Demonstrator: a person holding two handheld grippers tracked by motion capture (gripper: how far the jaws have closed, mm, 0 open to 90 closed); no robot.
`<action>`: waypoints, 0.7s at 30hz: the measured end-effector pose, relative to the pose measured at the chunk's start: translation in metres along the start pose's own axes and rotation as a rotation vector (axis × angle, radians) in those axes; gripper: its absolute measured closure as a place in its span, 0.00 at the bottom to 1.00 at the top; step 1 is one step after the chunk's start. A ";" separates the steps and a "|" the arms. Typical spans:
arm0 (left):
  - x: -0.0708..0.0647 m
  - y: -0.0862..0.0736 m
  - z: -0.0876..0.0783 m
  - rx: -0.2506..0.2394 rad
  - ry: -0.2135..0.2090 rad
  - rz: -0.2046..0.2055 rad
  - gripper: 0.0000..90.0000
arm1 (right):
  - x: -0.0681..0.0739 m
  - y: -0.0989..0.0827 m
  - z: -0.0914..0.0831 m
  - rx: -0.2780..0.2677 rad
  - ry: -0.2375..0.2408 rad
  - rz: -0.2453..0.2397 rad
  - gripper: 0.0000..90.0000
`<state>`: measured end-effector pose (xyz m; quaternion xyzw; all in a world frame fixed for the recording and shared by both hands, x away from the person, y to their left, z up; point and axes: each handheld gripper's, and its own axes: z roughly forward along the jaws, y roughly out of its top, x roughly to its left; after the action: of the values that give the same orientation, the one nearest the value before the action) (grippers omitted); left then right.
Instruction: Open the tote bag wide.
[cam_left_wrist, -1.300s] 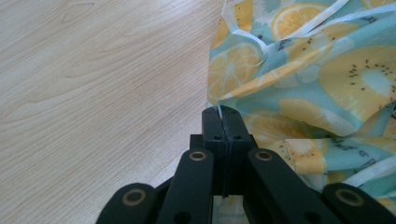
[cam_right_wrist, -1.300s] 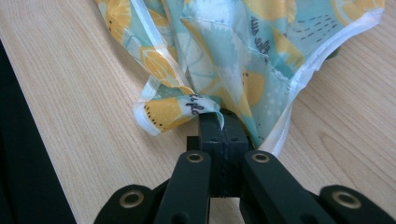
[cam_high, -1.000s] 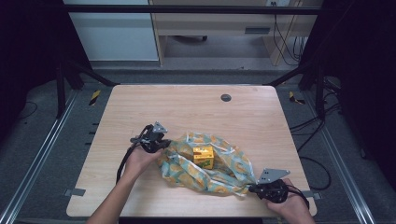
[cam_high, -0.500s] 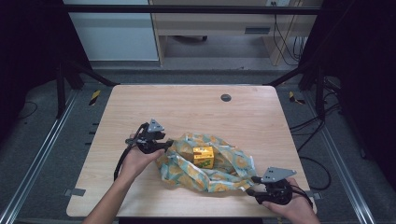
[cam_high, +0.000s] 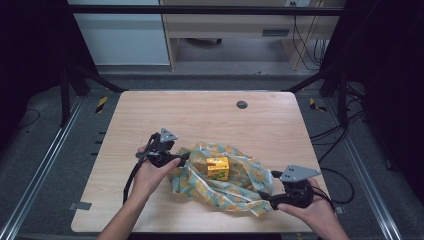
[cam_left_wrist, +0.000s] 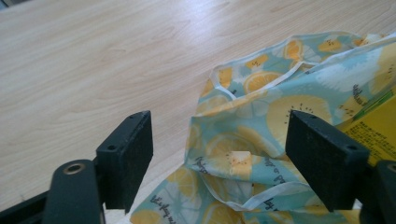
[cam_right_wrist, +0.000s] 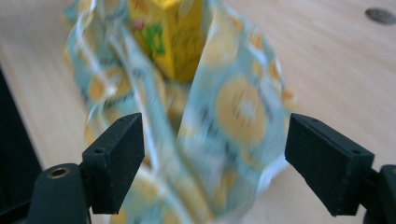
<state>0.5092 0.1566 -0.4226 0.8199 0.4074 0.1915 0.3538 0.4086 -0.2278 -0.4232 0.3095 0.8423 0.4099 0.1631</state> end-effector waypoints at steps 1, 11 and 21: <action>-0.001 0.000 0.001 -0.001 -0.001 -0.004 0.23 | -0.003 0.015 0.010 -0.006 -0.006 -0.001 0.26; -0.004 -0.002 0.004 0.019 0.011 -0.002 0.20 | -0.010 0.052 0.060 0.053 -0.011 -0.008 0.45; -0.009 -0.010 0.017 0.041 0.010 -0.021 0.19 | -0.008 0.052 0.080 0.111 0.013 -0.040 0.81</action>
<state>0.5085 0.1461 -0.4413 0.8216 0.4215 0.1837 0.3370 0.4771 -0.1607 -0.4306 0.2986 0.8709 0.3612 0.1483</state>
